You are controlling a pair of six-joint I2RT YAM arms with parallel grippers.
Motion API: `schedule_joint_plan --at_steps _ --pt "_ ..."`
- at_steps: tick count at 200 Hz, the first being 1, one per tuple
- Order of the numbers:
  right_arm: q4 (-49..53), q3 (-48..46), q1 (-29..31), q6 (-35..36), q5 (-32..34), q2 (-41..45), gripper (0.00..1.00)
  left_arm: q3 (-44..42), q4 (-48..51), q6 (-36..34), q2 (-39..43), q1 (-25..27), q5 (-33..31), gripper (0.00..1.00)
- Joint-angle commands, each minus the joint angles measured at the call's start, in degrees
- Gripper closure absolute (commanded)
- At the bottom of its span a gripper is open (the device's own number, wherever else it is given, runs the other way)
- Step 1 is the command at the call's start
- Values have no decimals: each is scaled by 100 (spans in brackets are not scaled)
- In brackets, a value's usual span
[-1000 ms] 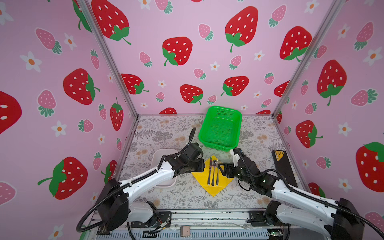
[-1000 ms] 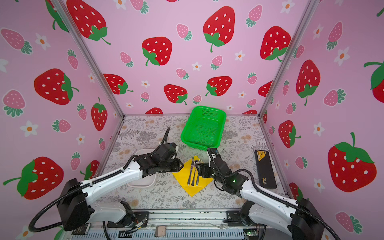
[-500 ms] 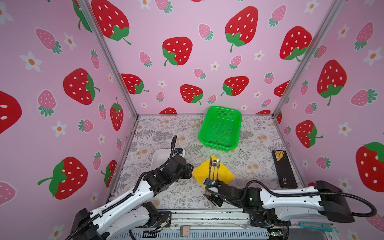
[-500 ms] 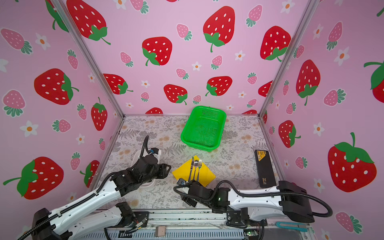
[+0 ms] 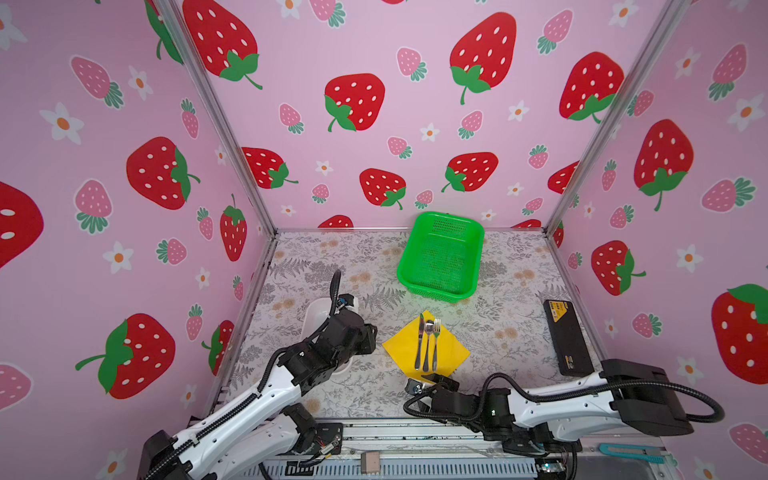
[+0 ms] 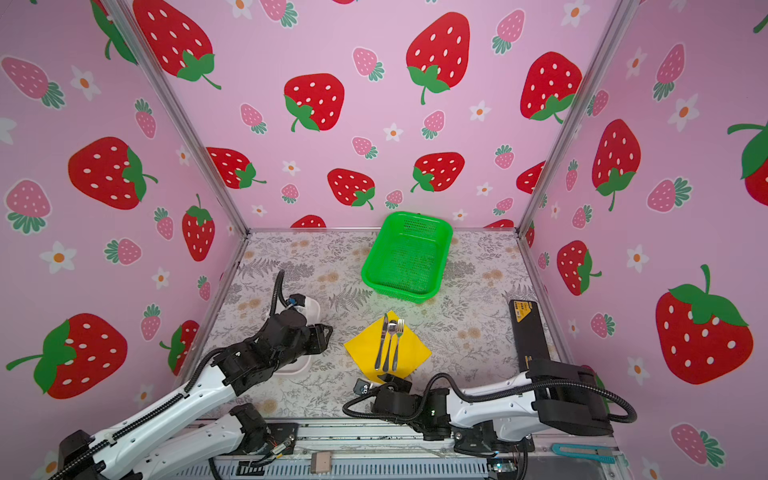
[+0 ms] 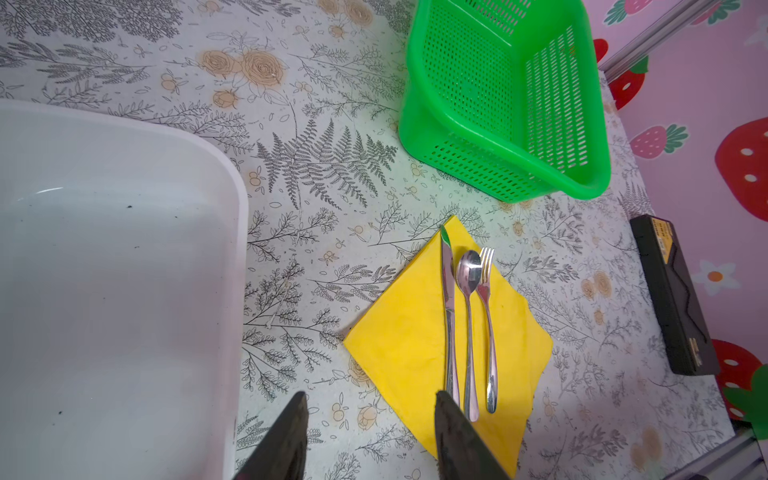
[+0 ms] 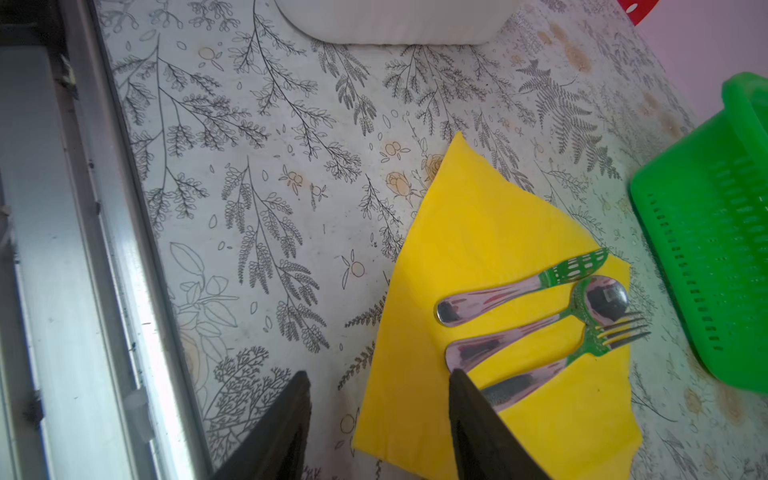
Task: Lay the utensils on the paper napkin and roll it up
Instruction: 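Raise the open left gripper while the right gripper nears the napkin corner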
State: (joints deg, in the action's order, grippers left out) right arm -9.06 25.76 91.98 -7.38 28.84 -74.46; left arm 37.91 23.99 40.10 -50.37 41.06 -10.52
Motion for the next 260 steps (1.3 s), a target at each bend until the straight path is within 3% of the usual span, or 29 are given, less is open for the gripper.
schedule_joint_plan --at_steps 1,41,101,161,260 --pt "-65 -84 34 -307 115 -312 46 -69 -38 -5 -107 -66 -50 49" --pt "-389 -220 63 -224 -48 -552 48 80 48 -89 -370 -160 121 49" --pt "-663 -400 56 -321 317 -643 70 124 -23 46 -554 -230 246 49" --pt "-887 -537 61 -195 134 -612 82 340 108 68 -915 -243 442 49" --pt "-895 -418 53 -198 173 -948 86 331 138 245 -950 -239 525 50"
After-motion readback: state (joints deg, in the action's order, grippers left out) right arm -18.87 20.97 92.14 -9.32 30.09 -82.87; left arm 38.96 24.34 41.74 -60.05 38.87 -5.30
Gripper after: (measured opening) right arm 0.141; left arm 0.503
